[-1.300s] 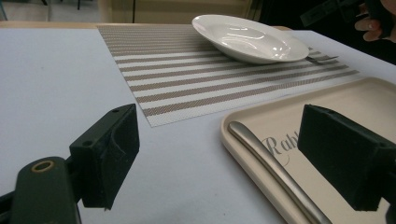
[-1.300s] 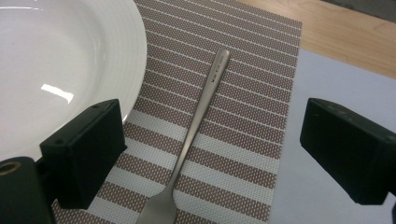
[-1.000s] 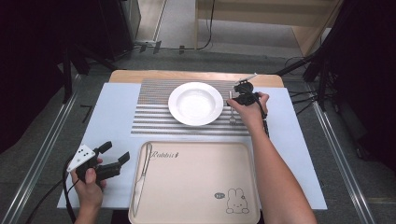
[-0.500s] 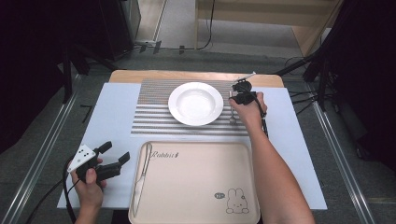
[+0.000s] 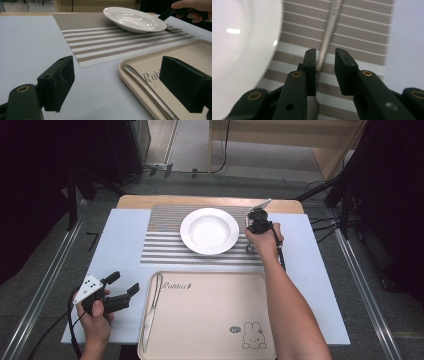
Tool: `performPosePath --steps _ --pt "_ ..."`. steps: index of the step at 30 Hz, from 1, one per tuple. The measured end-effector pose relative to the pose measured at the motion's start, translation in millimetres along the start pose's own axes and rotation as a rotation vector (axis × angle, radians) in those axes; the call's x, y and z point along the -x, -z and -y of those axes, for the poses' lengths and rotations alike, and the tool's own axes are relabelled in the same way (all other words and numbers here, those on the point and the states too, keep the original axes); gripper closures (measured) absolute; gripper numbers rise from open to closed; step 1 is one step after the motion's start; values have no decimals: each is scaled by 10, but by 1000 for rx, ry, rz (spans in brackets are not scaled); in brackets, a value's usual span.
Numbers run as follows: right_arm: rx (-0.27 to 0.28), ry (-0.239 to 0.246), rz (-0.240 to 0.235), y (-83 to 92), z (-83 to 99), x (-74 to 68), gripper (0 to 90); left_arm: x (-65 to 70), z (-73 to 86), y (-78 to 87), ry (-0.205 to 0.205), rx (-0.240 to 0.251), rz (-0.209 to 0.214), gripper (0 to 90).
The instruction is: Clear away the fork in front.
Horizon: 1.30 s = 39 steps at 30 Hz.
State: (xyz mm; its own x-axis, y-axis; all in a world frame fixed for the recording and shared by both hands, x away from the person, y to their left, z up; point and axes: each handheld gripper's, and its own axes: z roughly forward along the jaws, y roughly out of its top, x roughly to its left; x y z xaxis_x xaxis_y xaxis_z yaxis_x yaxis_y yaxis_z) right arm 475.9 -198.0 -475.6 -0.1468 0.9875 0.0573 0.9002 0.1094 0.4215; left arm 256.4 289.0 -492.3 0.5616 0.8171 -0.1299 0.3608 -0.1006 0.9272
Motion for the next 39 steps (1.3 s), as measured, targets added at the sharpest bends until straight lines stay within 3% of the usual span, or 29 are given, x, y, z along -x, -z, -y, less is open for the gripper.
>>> performPosePath --steps 1,5,8,12,18,28,39 --pt "-14 -11 -24 -19 5 6 698 1 0 0 0 0 0 130" --pt "-34 10 -10 -67 16 -29 722 5 0 -2 -2 -4 -2 130" --pt "-32 9 12 -115 28 -64 773 5 0 -5 0 -6 -3 130" --pt "-13 18 63 -122 52 -136 777 12 1 -11 -2 -9 -4 130" --pt "-18 -28 30 -119 47 -68 835 8 1 -15 -1 -13 -4 130" --pt "-19 16 -3 -121 43 -16 833 10 0 -23 -3 -19 6 130" --pt "-19 7 -15 -121 44 -1 837 14 1 -26 -4 -21 6 131"
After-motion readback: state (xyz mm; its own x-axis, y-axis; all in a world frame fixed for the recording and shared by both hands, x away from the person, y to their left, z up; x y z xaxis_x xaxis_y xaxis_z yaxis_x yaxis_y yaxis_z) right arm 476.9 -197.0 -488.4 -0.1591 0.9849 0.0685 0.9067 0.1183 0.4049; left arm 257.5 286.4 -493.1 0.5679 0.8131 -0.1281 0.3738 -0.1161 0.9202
